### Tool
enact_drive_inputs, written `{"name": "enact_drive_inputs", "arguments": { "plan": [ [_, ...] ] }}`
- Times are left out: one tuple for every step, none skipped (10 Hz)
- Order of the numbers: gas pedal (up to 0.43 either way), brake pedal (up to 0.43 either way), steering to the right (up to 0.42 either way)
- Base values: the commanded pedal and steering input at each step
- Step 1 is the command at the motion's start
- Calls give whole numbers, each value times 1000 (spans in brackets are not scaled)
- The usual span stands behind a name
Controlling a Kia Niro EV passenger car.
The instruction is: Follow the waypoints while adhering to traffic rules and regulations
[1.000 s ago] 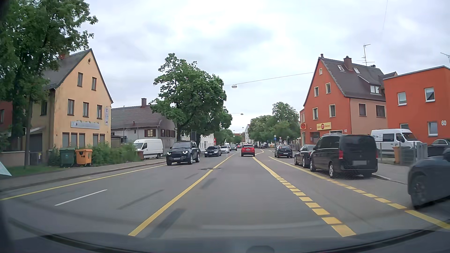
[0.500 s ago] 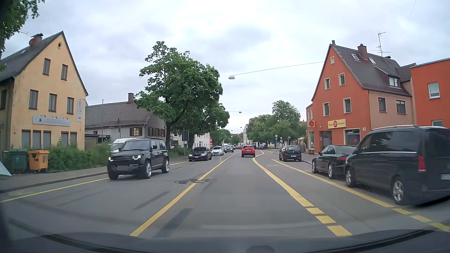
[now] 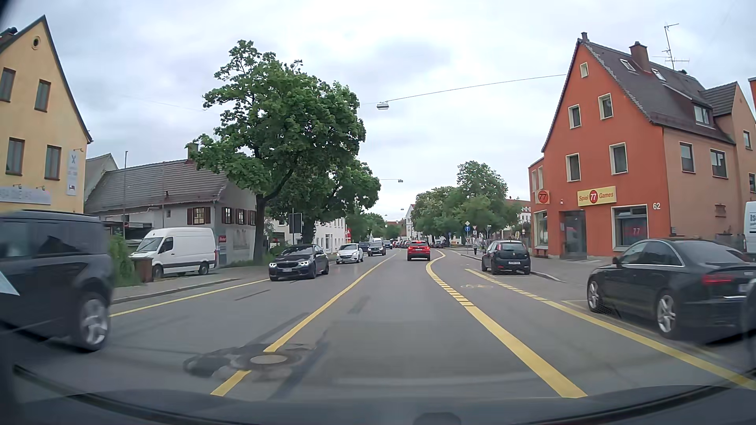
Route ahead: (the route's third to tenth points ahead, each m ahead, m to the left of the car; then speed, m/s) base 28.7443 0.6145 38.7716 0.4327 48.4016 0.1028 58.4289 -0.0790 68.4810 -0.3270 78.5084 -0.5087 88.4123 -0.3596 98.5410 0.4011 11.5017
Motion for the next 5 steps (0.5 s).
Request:
{"name": "enact_drive_inputs", "arguments": {
  "plan": [
    [157,0,3],
    [150,0,3],
    [150,0,3],
    [150,0,3],
    [138,0,3]
  ]
}}
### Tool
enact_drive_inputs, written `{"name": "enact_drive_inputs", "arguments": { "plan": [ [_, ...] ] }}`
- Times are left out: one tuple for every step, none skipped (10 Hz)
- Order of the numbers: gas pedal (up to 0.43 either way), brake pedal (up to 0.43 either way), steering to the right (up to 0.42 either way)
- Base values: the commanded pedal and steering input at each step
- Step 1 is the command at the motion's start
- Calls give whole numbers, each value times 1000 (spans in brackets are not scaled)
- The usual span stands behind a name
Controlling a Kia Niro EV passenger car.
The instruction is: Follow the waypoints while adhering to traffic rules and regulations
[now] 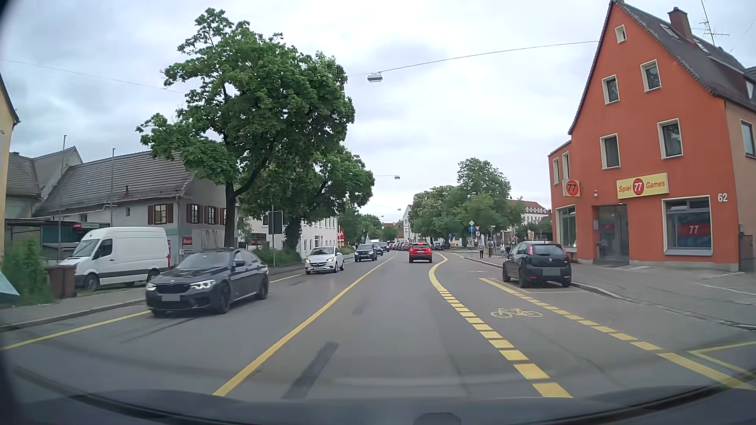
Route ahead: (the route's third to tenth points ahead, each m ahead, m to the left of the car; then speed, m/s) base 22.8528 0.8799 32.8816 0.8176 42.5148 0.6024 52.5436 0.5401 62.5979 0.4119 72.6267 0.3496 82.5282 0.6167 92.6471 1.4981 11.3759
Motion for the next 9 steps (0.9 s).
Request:
{"name": "enact_drive_inputs", "arguments": {
  "plan": [
    [138,0,3],
    [138,0,3],
    [130,0,3],
    [130,0,3],
    [118,0,3],
    [118,0,3],
    [110,0,3],
    [98,0,4],
    [79,0,5]
  ]
}}
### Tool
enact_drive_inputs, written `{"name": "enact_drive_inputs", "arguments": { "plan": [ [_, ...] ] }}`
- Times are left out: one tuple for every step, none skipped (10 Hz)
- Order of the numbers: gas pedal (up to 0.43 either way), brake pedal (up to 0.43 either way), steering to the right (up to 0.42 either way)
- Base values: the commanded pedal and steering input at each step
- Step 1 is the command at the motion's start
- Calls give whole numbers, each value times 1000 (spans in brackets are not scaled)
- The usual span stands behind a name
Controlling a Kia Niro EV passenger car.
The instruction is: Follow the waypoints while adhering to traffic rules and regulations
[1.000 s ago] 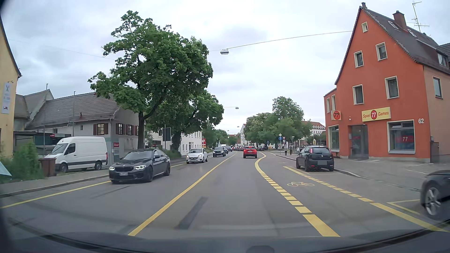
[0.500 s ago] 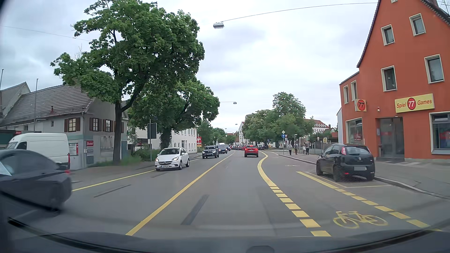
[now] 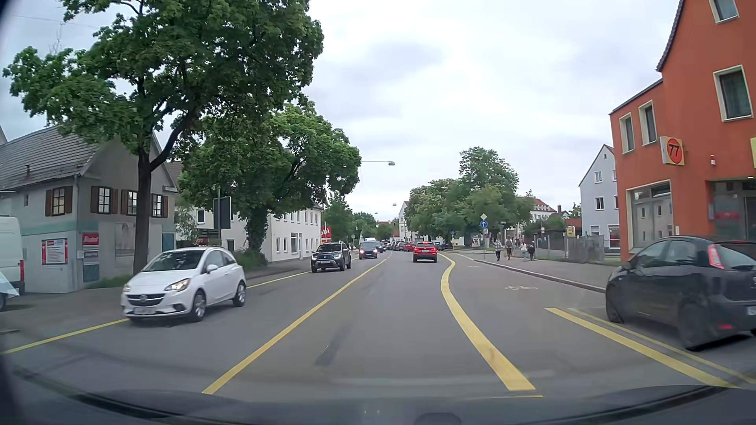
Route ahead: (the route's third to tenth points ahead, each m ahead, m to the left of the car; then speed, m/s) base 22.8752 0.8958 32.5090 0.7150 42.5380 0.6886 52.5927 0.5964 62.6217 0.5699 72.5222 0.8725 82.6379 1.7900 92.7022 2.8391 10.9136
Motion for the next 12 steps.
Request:
{"name": "enact_drive_inputs", "arguments": {
  "plan": [
    [59,0,6],
    [47,0,7],
    [28,0,7],
    [28,0,7],
    [28,0,7],
    [28,0,9],
    [28,0,12],
    [28,0,17],
    [28,0,18],
    [28,0,18],
    [28,0,17],
    [28,0,18]
  ]
}}
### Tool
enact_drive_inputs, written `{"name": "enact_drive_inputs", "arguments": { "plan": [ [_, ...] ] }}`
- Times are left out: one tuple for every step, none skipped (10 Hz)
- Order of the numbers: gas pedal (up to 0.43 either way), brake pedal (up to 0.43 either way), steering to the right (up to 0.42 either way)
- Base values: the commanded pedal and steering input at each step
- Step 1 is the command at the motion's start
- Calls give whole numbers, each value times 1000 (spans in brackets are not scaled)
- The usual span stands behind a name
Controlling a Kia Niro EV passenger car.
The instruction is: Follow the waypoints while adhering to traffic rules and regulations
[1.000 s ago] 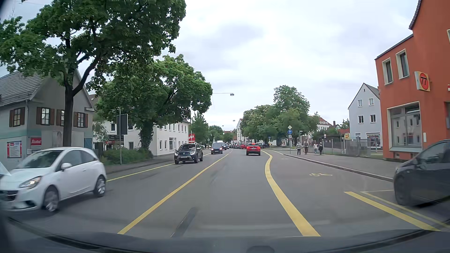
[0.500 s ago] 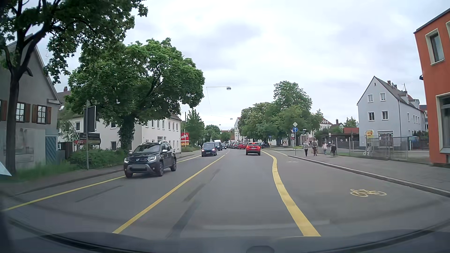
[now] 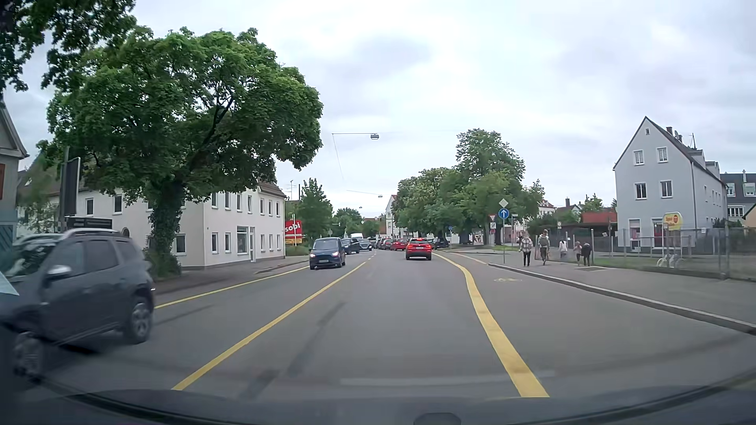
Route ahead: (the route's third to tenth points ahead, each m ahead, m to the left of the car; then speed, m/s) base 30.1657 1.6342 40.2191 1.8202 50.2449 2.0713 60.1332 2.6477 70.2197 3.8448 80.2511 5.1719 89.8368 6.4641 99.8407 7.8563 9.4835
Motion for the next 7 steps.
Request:
{"name": "enact_drive_inputs", "arguments": {
  "plan": [
    [28,0,17],
    [28,0,17],
    [28,0,16],
    [47,0,16],
    [47,0,15],
    [47,0,13],
    [47,0,11]
  ]
}}
